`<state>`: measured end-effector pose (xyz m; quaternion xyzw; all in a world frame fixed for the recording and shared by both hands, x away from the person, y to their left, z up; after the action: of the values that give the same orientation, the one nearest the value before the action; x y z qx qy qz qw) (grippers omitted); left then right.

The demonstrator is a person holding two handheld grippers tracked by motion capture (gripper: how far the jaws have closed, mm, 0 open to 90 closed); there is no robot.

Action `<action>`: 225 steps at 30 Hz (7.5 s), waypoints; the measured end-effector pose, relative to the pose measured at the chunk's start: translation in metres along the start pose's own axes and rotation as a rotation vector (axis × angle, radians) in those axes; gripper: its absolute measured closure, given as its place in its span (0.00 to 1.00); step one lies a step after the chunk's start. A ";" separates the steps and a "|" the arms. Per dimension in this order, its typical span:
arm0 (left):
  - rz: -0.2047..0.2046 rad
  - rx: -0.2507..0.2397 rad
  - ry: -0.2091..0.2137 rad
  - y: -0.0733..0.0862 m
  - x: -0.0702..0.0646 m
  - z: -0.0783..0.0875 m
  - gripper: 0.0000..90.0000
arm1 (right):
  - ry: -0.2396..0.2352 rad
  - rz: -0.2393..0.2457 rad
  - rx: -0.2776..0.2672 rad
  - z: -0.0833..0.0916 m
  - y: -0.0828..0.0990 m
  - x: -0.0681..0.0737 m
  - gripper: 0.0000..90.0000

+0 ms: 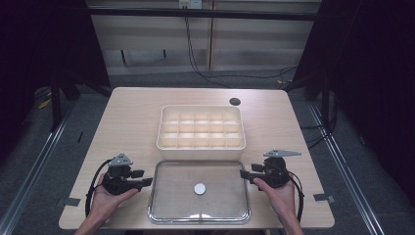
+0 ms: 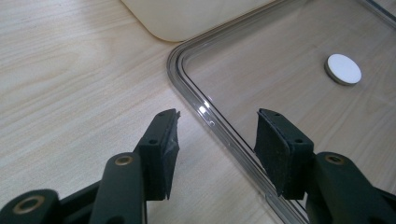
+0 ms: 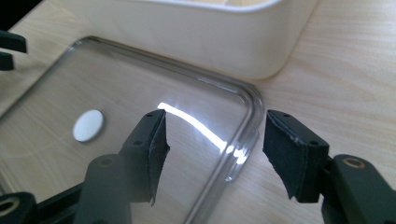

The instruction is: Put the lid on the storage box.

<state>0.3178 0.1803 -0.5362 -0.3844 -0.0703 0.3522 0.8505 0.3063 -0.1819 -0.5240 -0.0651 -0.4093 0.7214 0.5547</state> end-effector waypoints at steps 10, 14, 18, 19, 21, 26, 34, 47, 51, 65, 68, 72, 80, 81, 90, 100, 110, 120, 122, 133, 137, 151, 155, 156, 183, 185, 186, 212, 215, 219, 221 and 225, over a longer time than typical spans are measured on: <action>0.021 0.048 0.048 0.010 -0.005 -0.012 0.53 | 0.024 -0.017 0.051 -0.014 0.017 -0.012 0.45; -0.002 0.063 0.053 0.012 -0.010 -0.016 0.56 | 0.024 -0.021 0.051 -0.016 0.017 -0.014 0.46; 0.001 0.066 0.068 0.011 -0.012 -0.017 0.63 | 0.044 -0.020 0.061 -0.021 0.020 -0.016 0.46; -0.002 0.068 0.064 0.011 -0.012 -0.017 0.63 | 0.049 -0.021 0.055 -0.021 0.020 -0.017 0.46; -0.003 0.070 0.070 0.012 -0.013 -0.018 0.63 | 0.053 -0.022 0.056 -0.022 0.020 -0.017 0.46; -0.009 0.088 0.072 0.013 -0.014 -0.021 0.63 | 0.056 -0.013 0.062 -0.025 0.022 -0.016 0.48; -0.024 0.090 0.084 0.013 -0.018 -0.023 0.71 | 0.014 -0.035 0.050 -0.027 0.024 -0.010 0.53; -0.025 0.089 0.060 0.013 -0.020 -0.023 0.71 | -0.103 -0.255 0.011 -0.025 0.023 -0.014 0.55; -0.025 0.090 0.060 0.013 -0.019 -0.023 0.71 | -0.151 -0.314 0.007 -0.023 0.024 -0.015 0.56; -0.018 0.086 0.092 0.012 -0.022 -0.025 0.71 | -0.266 -0.318 -0.047 -0.012 0.013 -0.005 0.72; -0.020 0.085 0.093 0.011 -0.022 -0.025 0.71 | -0.250 -0.298 -0.020 -0.016 0.018 -0.006 0.69; -0.017 0.083 0.081 0.011 -0.019 -0.024 0.71 | -0.277 -0.282 0.000 -0.017 0.019 -0.003 0.70; -0.014 0.080 0.080 0.011 -0.018 -0.024 0.70 | -0.319 -0.264 0.008 -0.018 0.017 0.002 0.73; -0.016 0.080 0.079 0.011 -0.017 -0.024 0.70 | -0.322 -0.270 0.001 -0.018 0.016 0.002 0.73; -0.011 0.073 0.070 0.011 -0.016 -0.024 0.59 | -0.325 -0.246 -0.037 -0.012 0.013 0.005 0.78; 0.019 0.052 0.070 0.009 -0.013 -0.025 0.47 | -0.353 -0.229 -0.074 -0.006 0.008 0.008 0.80; 0.053 0.047 0.094 0.008 -0.013 -0.026 0.36 | -0.352 -0.219 -0.100 -0.003 0.005 0.009 0.82; 0.084 0.034 0.156 0.005 -0.020 -0.023 0.45 | -0.315 -0.206 -0.077 -0.006 0.008 0.005 0.82; 0.078 0.022 0.160 0.003 -0.020 -0.021 0.46 | -0.314 -0.210 -0.079 -0.005 0.008 0.005 0.82; 0.103 -0.023 0.187 -0.002 -0.018 -0.013 0.57 | -0.289 -0.218 -0.080 -0.008 0.009 0.005 0.80; 0.095 -0.040 0.200 -0.003 -0.018 -0.008 0.61 | -0.263 -0.206 -0.080 -0.009 0.009 0.006 0.77; 0.056 -0.103 0.198 -0.019 -0.022 0.004 0.70 | -0.255 -0.193 -0.134 -0.003 -0.002 0.009 0.65; 0.050 -0.120 0.203 -0.023 -0.022 0.006 0.72 | -0.251 -0.187 -0.155 0.001 -0.007 0.008 0.73; 0.049 -0.124 0.195 -0.024 -0.022 0.007 0.72 | -0.243 -0.183 -0.153 0.001 -0.007 0.008 0.73; 0.043 -0.201 0.186 -0.036 -0.028 0.029 0.82 | -0.235 -0.170 -0.209 0.030 -0.018 0.024 0.77; 0.041 -0.204 0.178 -0.038 -0.028 0.030 0.82 | -0.233 -0.159 -0.212 0.032 -0.019 0.026 0.77; 0.037 -0.205 0.170 -0.038 -0.028 0.031 0.82 | -0.232 -0.158 -0.212 0.032 -0.020 0.027 0.77; 0.014 -0.253 0.161 -0.072 -0.031 0.040 0.83 | -0.226 -0.145 -0.257 0.049 -0.047 0.023 0.76; 0.011 -0.252 0.158 -0.075 -0.032 0.040 0.83 | -0.219 -0.143 -0.264 0.051 -0.050 0.022 0.76; 0.009 -0.259 0.153 -0.080 -0.031 0.042 0.83 | -0.228 -0.153 -0.282 0.050 -0.054 0.020 0.76; 0.012 -0.266 0.157 -0.081 -0.031 0.043 0.83 | -0.232 -0.153 -0.280 0.051 -0.056 0.020 0.76; 0.007 -0.280 0.156 -0.086 -0.031 0.047 0.83 | -0.234 -0.145 -0.294 0.055 -0.062 0.022 0.76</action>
<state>0.3233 0.1486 -0.4380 -0.5257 -0.0509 0.3110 0.7901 0.3143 -0.1890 -0.4392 -0.0314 -0.5757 0.6147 0.5382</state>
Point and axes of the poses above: each handheld gripper's, and its own axes: z roughly backward along the jaws, y roughly out of its underside, x roughly to its left, the point moved 9 cm from there along -z, roughly forward along the jaws, and after that the axes turned 5 degrees about -z, right-handed, at the moved point
